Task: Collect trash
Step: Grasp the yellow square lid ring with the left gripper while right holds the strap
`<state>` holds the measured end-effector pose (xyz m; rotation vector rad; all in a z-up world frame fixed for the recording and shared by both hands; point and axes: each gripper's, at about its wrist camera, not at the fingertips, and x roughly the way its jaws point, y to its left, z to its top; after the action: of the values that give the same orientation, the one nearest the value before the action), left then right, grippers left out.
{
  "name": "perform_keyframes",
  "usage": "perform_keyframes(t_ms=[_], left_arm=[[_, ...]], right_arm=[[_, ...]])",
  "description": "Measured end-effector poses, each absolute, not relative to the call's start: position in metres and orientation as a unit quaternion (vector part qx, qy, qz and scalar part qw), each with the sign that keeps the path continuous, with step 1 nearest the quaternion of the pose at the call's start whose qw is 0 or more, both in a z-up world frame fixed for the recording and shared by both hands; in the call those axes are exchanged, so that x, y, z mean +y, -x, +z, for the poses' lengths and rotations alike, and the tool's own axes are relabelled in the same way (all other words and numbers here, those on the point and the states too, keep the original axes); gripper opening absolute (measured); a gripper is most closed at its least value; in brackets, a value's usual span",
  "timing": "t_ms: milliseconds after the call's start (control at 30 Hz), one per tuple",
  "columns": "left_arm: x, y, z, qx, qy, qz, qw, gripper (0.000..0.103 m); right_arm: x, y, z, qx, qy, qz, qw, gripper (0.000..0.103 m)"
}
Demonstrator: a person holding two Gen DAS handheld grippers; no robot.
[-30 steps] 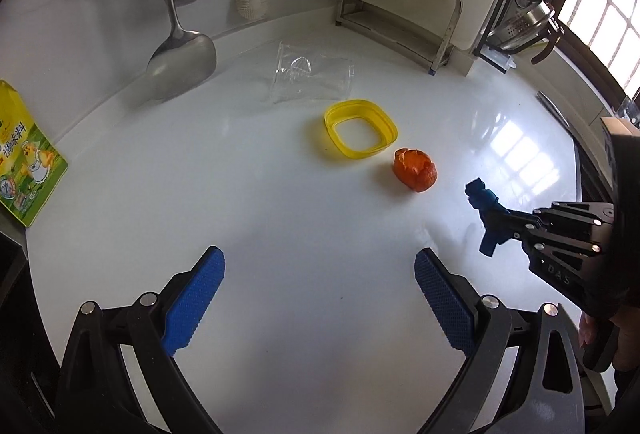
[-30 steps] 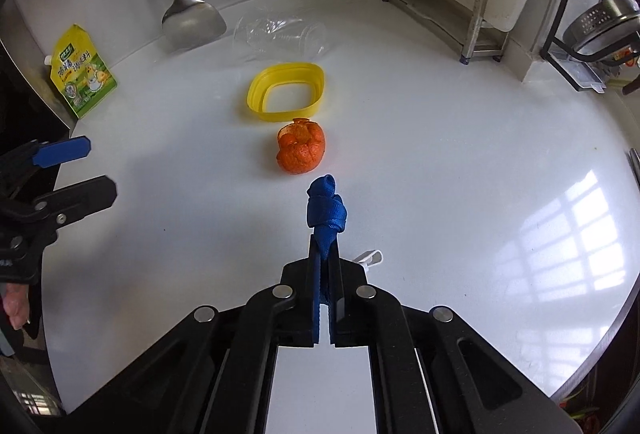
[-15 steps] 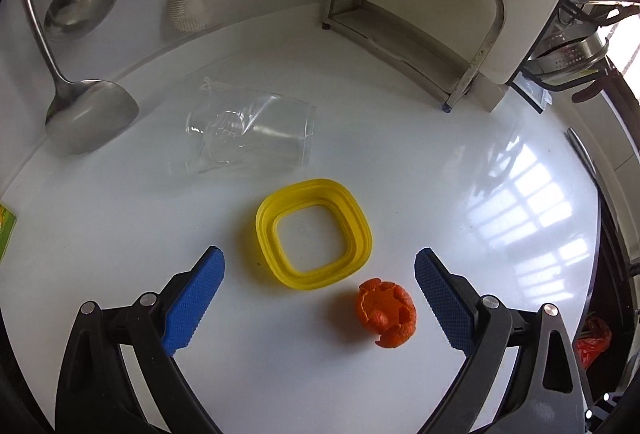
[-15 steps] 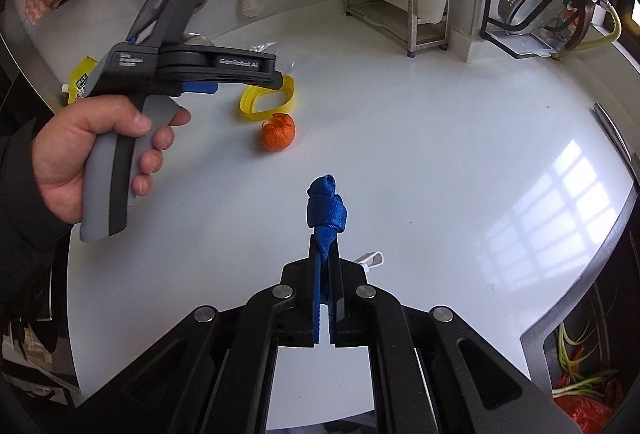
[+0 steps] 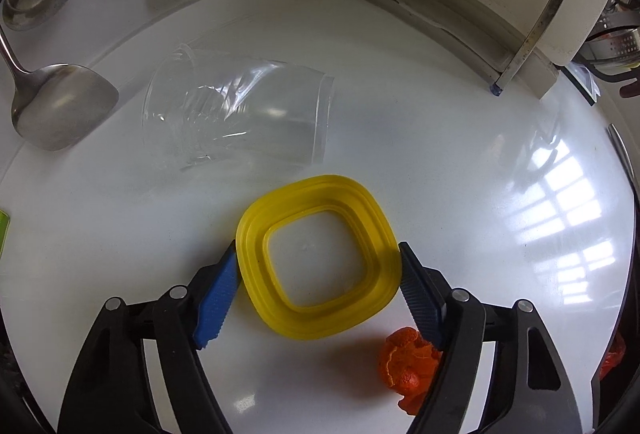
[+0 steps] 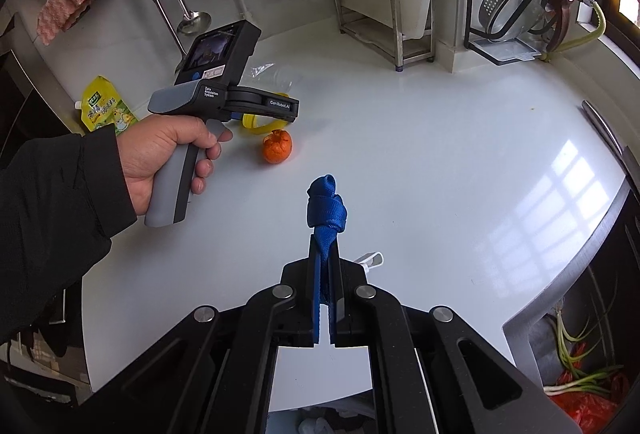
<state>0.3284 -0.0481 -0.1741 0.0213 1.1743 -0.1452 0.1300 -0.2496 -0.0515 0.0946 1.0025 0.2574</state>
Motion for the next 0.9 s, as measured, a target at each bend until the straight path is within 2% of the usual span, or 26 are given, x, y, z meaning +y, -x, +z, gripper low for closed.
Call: perform_keyframes(t_ms=[300,900], left_arm=[[-0.031,-0.298,-0.152,0.536,0.007,-0.073,0.841,0.069],[0.003,-0.164,-0.078,0.483,-0.016,-0.085,0.871,0.069]], right_arm=[[-0.258,-0.127,-0.052,0.478,-0.047,0.127,0.868,0.003],[-0.239,-0.095,-0.038,0.463,-0.045,0.169,0.869,0.003]])
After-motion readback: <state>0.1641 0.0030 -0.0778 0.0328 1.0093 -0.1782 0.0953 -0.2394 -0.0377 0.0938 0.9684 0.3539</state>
